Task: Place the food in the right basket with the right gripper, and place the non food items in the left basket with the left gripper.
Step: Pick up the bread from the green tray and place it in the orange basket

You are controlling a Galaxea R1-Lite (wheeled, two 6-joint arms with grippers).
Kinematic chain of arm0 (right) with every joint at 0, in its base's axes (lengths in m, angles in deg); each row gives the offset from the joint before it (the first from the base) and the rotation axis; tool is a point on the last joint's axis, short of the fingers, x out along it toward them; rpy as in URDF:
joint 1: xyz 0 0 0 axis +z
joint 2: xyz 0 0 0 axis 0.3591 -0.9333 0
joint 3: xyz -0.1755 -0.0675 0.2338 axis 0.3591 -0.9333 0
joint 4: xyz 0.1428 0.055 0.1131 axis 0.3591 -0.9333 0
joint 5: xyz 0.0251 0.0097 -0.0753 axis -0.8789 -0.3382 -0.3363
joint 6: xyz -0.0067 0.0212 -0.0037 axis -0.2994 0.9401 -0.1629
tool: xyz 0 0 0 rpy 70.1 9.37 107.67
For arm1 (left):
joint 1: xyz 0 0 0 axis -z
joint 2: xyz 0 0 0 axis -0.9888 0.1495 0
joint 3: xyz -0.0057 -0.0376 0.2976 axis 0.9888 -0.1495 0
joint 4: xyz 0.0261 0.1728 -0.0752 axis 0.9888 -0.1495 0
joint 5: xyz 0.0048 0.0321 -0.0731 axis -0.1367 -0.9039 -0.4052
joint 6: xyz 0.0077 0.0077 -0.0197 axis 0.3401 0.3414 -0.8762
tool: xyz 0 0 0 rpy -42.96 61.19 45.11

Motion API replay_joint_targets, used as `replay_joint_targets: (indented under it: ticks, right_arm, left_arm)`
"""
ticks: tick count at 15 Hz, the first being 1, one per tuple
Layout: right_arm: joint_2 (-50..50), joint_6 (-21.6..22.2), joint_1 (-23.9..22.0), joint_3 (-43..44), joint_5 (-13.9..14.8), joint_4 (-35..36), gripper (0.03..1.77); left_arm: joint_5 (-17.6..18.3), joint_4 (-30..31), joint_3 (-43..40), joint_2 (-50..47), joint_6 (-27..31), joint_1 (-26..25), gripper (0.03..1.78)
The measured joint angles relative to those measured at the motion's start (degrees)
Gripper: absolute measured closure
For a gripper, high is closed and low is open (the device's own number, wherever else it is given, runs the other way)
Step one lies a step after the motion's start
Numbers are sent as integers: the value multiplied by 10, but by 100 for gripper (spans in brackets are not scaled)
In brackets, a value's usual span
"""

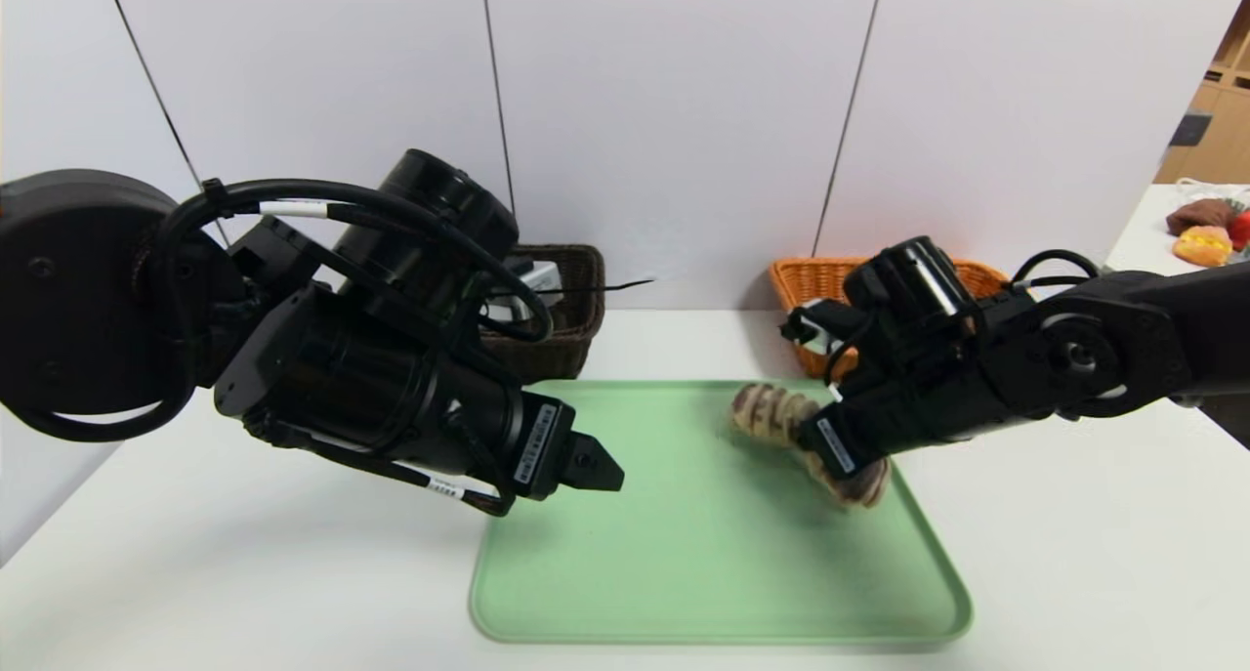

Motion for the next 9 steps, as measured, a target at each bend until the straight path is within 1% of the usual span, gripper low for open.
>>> replay_joint_targets:
  ticks: [3,6,9]
  right_arm:
    - [40,0,12,1,-1,5,162]
    - [89,1,16,3,-1,34,162]
    - [135,-2,7,8,4,40,162]
  left_arm:
    - [0,0,0,-4,0,0,12]
    - [0,0,-2,-9,0,0,12]
    - [0,0,-3,-13,0,0,12]
